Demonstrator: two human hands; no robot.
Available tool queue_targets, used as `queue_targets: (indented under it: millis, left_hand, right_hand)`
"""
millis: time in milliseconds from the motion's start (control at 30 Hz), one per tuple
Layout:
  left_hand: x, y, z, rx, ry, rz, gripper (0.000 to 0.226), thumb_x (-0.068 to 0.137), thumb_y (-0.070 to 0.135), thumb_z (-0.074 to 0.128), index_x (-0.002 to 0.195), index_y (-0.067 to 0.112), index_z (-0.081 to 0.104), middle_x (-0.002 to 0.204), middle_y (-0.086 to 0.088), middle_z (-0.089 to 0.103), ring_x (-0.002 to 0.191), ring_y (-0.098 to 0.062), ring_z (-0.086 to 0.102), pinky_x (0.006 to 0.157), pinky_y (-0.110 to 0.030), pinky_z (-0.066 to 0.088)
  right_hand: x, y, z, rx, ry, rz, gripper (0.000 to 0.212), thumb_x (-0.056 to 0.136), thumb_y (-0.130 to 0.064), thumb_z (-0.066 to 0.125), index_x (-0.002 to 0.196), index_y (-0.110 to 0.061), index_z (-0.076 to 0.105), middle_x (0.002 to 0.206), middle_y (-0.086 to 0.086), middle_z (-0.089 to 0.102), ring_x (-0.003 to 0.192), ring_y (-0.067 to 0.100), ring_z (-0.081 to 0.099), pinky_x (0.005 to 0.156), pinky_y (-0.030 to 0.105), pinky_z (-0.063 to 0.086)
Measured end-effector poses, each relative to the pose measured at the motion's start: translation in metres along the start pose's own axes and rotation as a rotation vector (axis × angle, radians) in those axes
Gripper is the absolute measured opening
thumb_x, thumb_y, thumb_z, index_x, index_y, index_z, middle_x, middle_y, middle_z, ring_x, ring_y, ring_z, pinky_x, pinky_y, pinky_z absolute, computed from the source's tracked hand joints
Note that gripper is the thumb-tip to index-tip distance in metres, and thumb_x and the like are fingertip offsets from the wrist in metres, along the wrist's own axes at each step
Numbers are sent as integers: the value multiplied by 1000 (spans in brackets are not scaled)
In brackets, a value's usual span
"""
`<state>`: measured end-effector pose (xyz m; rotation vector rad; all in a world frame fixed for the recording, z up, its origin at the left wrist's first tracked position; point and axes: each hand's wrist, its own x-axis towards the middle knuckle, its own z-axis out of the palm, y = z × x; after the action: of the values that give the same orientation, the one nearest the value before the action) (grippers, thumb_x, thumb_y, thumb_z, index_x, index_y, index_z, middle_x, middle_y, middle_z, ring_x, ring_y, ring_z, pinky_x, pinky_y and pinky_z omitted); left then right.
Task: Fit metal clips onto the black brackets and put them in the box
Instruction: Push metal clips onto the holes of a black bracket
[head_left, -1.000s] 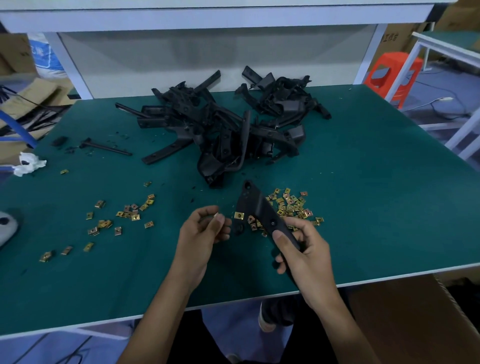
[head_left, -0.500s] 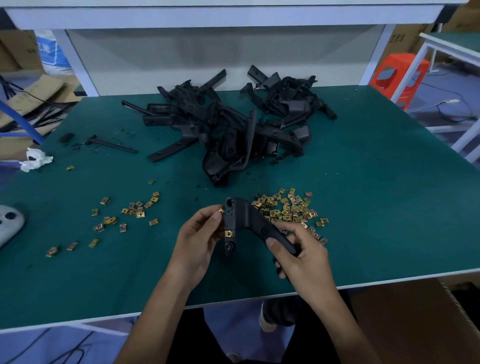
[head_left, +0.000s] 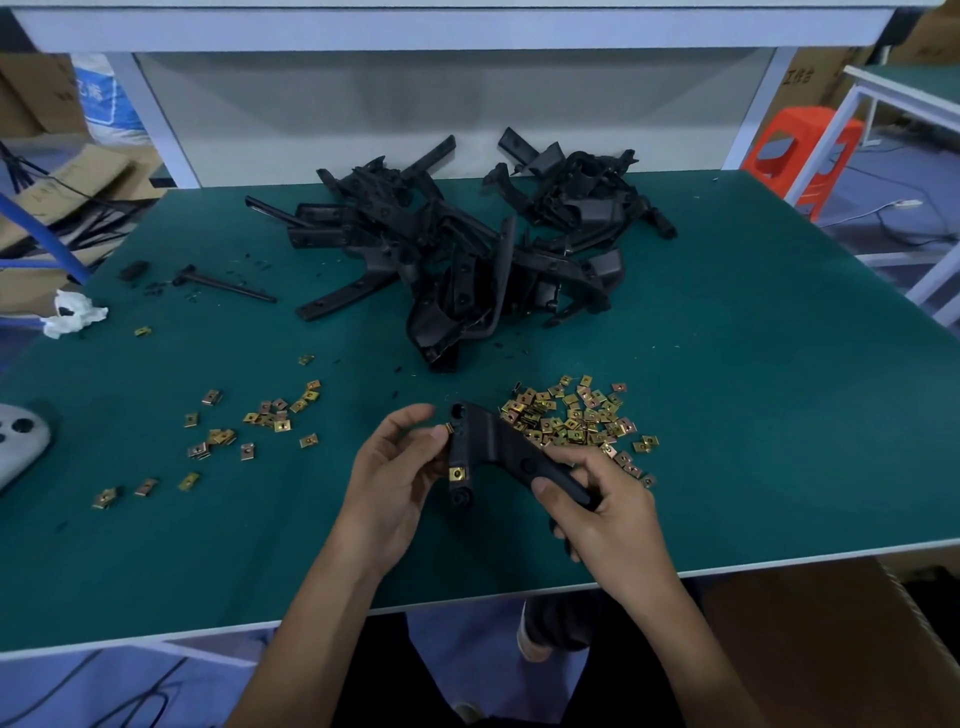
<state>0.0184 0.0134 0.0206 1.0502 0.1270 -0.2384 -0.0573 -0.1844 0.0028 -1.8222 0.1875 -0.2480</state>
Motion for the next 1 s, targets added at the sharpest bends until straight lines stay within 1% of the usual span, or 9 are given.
queue_targets:
  millis: [67, 167, 267, 333, 467, 567, 700, 800, 1000]
  left_hand:
    - [0, 0, -1, 1, 13, -7, 21, 92, -2, 61, 103, 15, 60, 76, -3, 66, 66, -11, 64, 67, -22, 55]
    - [1, 1, -2, 25, 21, -26, 24, 91, -4, 61, 103, 17, 58, 75, -5, 57, 63, -12, 52, 72, -27, 46]
    - [2, 2, -2, 47, 13, -48, 28, 91, -7, 59, 106, 16, 57, 67, -1, 51, 54, -8, 48, 69, -28, 44]
    - [2, 3, -2, 61, 9, -53, 28, 91, -7, 59, 107, 15, 58, 65, 0, 52, 52, -7, 49, 65, -27, 46]
    - [2, 2, -2, 34, 25, -59, 23, 94, -4, 57, 105, 17, 59, 72, -1, 62, 60, -10, 56, 65, -26, 50]
    - [1, 3, -1, 27, 23, -53, 20, 95, -2, 56, 102, 16, 59, 68, 0, 61, 57, -9, 57, 56, -22, 53]
    - [-1, 3, 0, 66, 1, -44, 20, 96, -2, 56, 104, 16, 59, 68, 0, 60, 55, -9, 58, 53, -21, 52]
    - [-1, 3, 0, 64, -2, -34, 19, 96, -2, 55, 104, 15, 58, 67, 0, 61, 54, -9, 57, 52, -21, 51]
    - [-1, 2, 1, 81, 1, -5, 22, 95, -6, 56, 104, 14, 58, 69, -2, 60, 54, -10, 56, 53, -21, 51]
  right_hand:
    - [1, -1, -2, 17, -12, 37, 30, 91, -20, 76, 102, -47, 69, 68, -3, 62, 50, 15, 62, 40, 29, 45]
    - [4, -3, -7, 27, -69, 75, 22, 87, -25, 75, 101, -43, 71, 64, -2, 60, 47, 12, 58, 40, 27, 42]
    - [6, -4, -11, 18, -115, 84, 23, 91, -18, 76, 99, -39, 73, 62, -2, 59, 45, 11, 56, 39, 26, 39]
    - [5, -5, -11, 21, -114, 81, 23, 91, -16, 76, 99, -38, 73, 63, -2, 59, 45, 11, 55, 39, 26, 40]
    - [5, -6, -9, 102, -78, 103, 26, 90, -12, 77, 97, -37, 75, 62, -1, 59, 45, 14, 55, 37, 25, 39]
    - [6, -6, -10, 155, -47, 111, 26, 90, -10, 76, 97, -35, 76, 62, 0, 59, 45, 18, 54, 36, 24, 39]
    - [5, -8, -9, 124, -67, 111, 28, 90, -10, 76, 98, -37, 75, 60, -2, 59, 42, 13, 53, 36, 24, 39]
    - [6, -10, -10, 103, -99, 108, 27, 90, -10, 76, 96, -36, 76, 61, -5, 59, 46, 15, 55, 36, 25, 40]
    - [6, -12, -10, 48, -100, 107, 27, 91, -13, 75, 96, -39, 75, 59, -1, 58, 43, 15, 53, 37, 26, 39]
